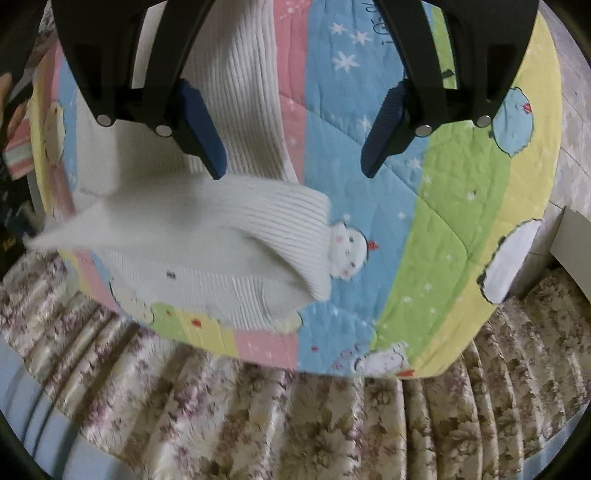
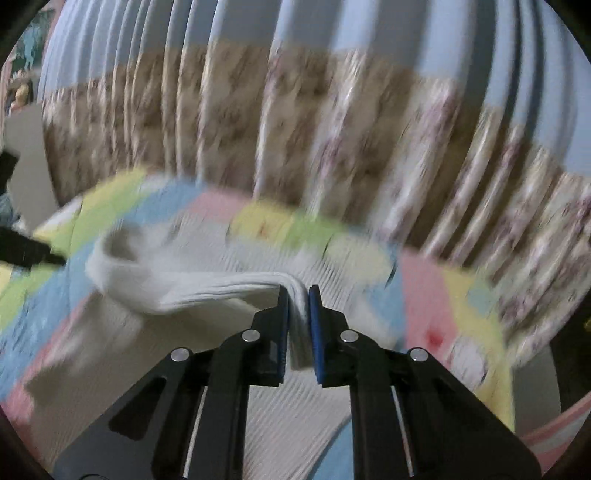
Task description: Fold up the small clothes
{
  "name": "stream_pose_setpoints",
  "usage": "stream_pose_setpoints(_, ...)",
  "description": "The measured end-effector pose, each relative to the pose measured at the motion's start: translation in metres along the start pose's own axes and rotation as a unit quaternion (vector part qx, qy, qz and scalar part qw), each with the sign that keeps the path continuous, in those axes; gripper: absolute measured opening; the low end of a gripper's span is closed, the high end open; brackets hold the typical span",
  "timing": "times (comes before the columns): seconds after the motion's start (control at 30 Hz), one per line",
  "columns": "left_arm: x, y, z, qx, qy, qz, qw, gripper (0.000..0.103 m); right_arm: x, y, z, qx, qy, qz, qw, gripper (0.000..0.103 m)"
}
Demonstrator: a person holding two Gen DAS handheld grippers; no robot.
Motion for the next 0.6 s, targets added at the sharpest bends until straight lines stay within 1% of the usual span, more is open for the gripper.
stream_pose_setpoints(0.03,0.001,-0.003,-0.001,0.003,-0.001,0.003,1.0000,0.076,-0.007,0.003,0.002,0.003,-0.004,-0.008,1.000,0.011)
stream_pose_setpoints(0.07,0.000,-0.004,-0.002,0.005,-0.002,0.003,1.0000,0.076,-0.016,0.011,0.004,0.006,-0.012,-0.028,1.000,0.011)
stream_pose_setpoints(0.13,-0.006,-0.007,-0.004,0.006,-0.007,-0.002,1.0000,0.076,-0.035,0.045,0.004,0.013,-0.029,-0.079,0.996,0.011)
stream_pose_setpoints(0.23,-0.020,-0.008,-0.008,0.006,-0.014,-0.017,0.9998,0.076,-0.051,0.098,-0.002,0.023,-0.051,-0.152,0.987,0.011)
stream_pose_setpoints(0.3,-0.028,-0.012,-0.009,-0.003,-0.018,-0.022,0.9996,0.076,-0.052,0.123,-0.005,0.016,-0.076,-0.187,0.979,0.013)
stream_pose_setpoints(0.33,-0.034,-0.017,-0.008,-0.011,-0.020,-0.026,0.9994,0.076,-0.051,0.132,-0.007,0.013,-0.082,-0.201,0.976,0.016)
stream_pose_setpoints(0.43,-0.050,-0.030,0.004,-0.047,-0.021,-0.032,0.9982,0.076,-0.043,0.139,-0.006,-0.002,-0.091,-0.208,0.974,0.027)
stream_pose_setpoints(0.5,-0.060,-0.038,0.014,-0.076,-0.033,-0.031,0.9961,0.076,-0.039,0.136,0.000,-0.014,-0.089,-0.206,0.974,0.030)
stream_pose_setpoints(0.57,-0.077,-0.045,0.026,-0.108,-0.044,-0.041,0.9923,0.073,-0.033,0.130,0.009,-0.029,-0.086,-0.198,0.976,0.035)
stream_pose_setpoints(0.6,-0.084,-0.046,0.029,-0.117,-0.043,-0.048,0.9911,0.059,-0.032,0.128,0.013,-0.038,-0.084,-0.193,0.977,0.036)
Point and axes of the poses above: each gripper's, at about its wrist camera, not at the fingertips, and x roughly against the way its jaws point, z to its right, y to its underside, the point moved 3 cm from there along -x, roughly the way its jaws point, and after that the axes turned 7 degrees about y, right-handed, at the moved point
